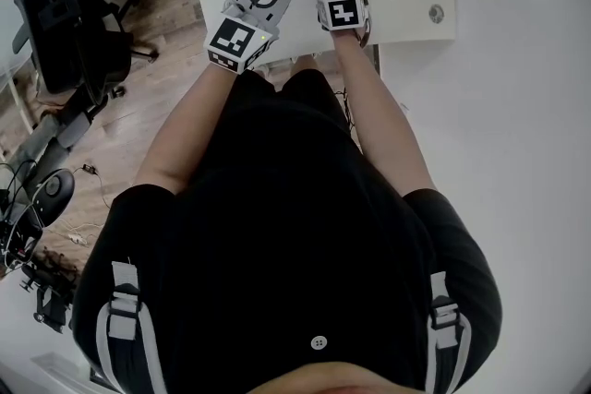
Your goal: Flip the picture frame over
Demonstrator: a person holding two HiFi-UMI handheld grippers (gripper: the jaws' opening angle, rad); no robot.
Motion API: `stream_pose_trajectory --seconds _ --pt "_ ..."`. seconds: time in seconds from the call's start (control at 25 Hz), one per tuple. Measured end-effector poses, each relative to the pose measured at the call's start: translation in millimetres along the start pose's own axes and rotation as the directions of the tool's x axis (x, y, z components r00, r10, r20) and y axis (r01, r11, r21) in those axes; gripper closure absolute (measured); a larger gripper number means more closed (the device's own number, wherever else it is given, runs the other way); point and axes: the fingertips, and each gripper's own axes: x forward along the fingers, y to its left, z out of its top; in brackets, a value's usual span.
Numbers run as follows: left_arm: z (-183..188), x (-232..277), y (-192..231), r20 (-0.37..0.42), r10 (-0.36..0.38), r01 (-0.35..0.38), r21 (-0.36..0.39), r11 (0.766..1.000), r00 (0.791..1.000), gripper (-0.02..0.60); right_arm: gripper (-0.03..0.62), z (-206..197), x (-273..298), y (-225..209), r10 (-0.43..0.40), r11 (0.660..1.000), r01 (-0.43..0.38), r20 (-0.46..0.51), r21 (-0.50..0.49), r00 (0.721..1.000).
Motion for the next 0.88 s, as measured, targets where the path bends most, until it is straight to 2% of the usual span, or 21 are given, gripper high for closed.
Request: stream_pose_trajectory --seconds 0.24,0.4,0.56,0.72,0.88 --pt "14.2 -5.4 3.4 0.015 0.016 -0.016 0.011 1.0 1.0 0.578 0.543 18.1 -17.3 5.0 0.042 0.998 -0.044 0.046 0.036 0.998" --pt "19.9 -10.5 5.4 0.016 0.04 -0.04 0.019 0.999 0.999 0.578 0.543 27.0 -27.0 12.2 0.121 0.987 -0.127 0.066 0.096 0.99" --pt "25.6 -12.7 6.3 0.018 0.075 -0.075 0.026 0.997 0.997 0.578 0.543 30.5 -34.4 16.2 0.194 0.972 -0.203 0.08 0.116 0.978" --pt "31.9 -14.9 4.7 0.022 0.109 -0.109 0.041 0.993 0.994 0.578 0.543 30.2 -37.6 19.3 0.251 0.962 -0.258 0.088 0.091 0.964" --pt "40.4 -16.0 2.0 0.028 0.133 -0.135 0.051 0.99 0.991 0.578 0.543 31.4 -45.0 22.9 0.328 0.932 -0.34 0.107 0.124 0.939"
